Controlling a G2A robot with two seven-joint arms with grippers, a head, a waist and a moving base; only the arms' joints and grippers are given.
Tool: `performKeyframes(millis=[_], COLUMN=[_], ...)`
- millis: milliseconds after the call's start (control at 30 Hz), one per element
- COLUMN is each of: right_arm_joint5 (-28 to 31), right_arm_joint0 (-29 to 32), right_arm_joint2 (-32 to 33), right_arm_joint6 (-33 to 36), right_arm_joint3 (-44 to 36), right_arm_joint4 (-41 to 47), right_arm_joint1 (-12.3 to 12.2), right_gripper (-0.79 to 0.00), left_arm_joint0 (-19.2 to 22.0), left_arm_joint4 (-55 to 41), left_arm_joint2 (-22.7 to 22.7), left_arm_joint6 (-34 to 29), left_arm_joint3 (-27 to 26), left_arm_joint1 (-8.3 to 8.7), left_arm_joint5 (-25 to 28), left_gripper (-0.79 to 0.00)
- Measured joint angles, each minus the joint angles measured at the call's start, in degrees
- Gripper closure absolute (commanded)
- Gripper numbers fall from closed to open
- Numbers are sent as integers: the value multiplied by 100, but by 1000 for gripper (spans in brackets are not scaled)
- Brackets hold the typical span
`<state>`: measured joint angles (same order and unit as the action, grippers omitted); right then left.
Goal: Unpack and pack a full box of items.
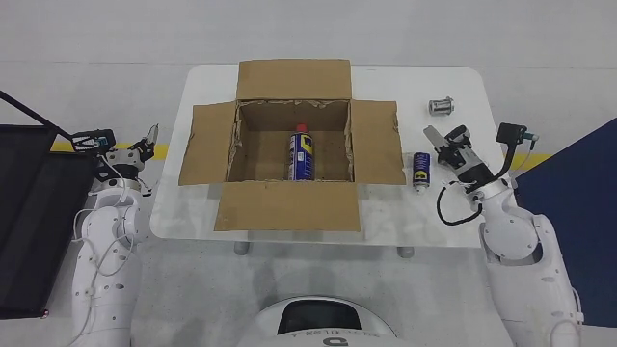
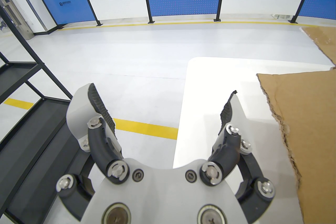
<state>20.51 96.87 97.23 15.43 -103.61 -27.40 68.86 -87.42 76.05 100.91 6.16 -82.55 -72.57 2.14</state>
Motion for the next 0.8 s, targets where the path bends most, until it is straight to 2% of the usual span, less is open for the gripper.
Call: performKeyframes(millis=[133,233,400,567,700,800], right_arm_joint5=[44,252,67,-553,-1151,-1484], right_arm_joint0=[-20,-233,-697,-1155,-1799,-2277], right_arm_joint2=[-47,-465,-1113,-1775,-2497,-2983], right_arm_joint6=[39,406,856,1495,2077,2189], right_arm_joint3=[-36,-137,-482,-661,-435,-168], right_arm_joint4=[30,-62,-260,-563,-515,-482], right_arm_joint1=[2,5,27,62,143,225], right_gripper=[-785,-785,-785,-785,-785,-785], left_arm_joint0=[0,0,0,0,0,0], left_arm_joint4=[0,0,0,0,0,0], left_arm_joint2=[0,0,0,0,0,0], left_arm_joint6=[0,0,0,0,0,0], left_arm_joint3=[0,0,0,0,0,0], left_arm_joint1=[0,0,0,0,0,0], left_arm_joint5=[0,0,0,0,0,0], left_gripper=[-785,-785,-785,-785,-785,-785])
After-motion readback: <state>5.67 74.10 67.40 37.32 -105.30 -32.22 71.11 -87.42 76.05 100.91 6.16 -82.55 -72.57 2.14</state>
